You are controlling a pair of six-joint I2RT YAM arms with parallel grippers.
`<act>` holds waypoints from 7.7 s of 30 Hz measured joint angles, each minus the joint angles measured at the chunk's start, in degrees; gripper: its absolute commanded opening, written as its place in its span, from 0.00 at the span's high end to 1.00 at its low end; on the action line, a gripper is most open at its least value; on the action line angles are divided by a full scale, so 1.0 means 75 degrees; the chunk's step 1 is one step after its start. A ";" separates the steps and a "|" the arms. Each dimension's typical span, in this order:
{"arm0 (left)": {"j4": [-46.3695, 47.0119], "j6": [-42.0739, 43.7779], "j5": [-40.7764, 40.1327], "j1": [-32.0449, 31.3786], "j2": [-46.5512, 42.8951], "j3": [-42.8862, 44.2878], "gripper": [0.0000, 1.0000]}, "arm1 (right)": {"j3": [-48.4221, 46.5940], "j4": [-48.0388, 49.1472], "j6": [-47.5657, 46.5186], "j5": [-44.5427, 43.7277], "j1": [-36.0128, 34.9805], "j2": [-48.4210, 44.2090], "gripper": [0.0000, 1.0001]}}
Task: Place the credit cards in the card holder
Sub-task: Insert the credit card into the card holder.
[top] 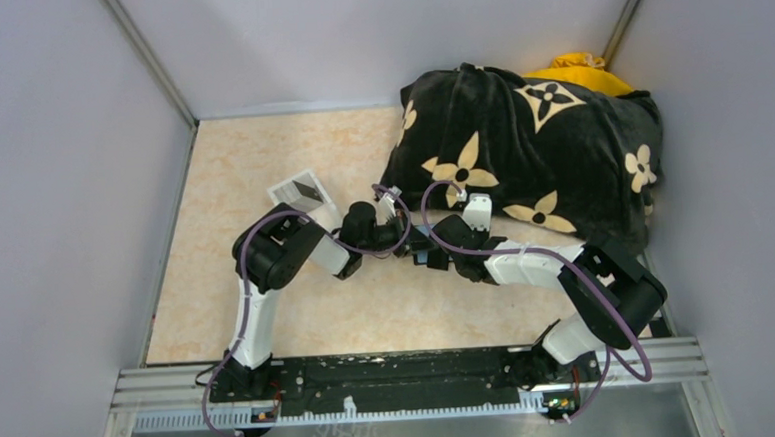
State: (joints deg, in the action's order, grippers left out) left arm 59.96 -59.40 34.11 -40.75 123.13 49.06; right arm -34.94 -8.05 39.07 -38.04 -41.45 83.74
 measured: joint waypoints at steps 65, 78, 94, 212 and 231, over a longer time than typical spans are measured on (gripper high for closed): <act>-0.4162 0.2664 0.0315 0.0495 0.1000 0.3500 1.00 | -0.0131 -0.0536 0.0417 0.0070 0.0052 -0.0114 0.97; -0.3500 0.2311 -0.1023 0.0015 0.0207 0.2066 1.00 | -0.0213 -0.1125 0.0455 -0.0079 0.1000 -0.0420 0.89; -0.2967 0.1201 -0.1769 -0.0015 -0.0857 0.0254 1.00 | -0.0615 -0.0758 0.0146 0.0490 0.1259 0.0259 0.95; 0.0959 -0.1944 -0.3745 -0.0283 -0.1457 -0.3034 1.00 | -0.0557 0.1084 0.0332 0.1253 0.0251 0.0766 0.90; 0.1719 -0.2110 -0.3850 -0.0289 -0.0851 -0.2669 1.00 | -0.0557 0.1084 0.0332 0.1256 0.0251 0.0766 0.90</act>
State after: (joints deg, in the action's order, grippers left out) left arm 72.86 -75.22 5.23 -42.92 116.75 29.04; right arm -39.11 0.08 41.56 -28.62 -39.57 89.49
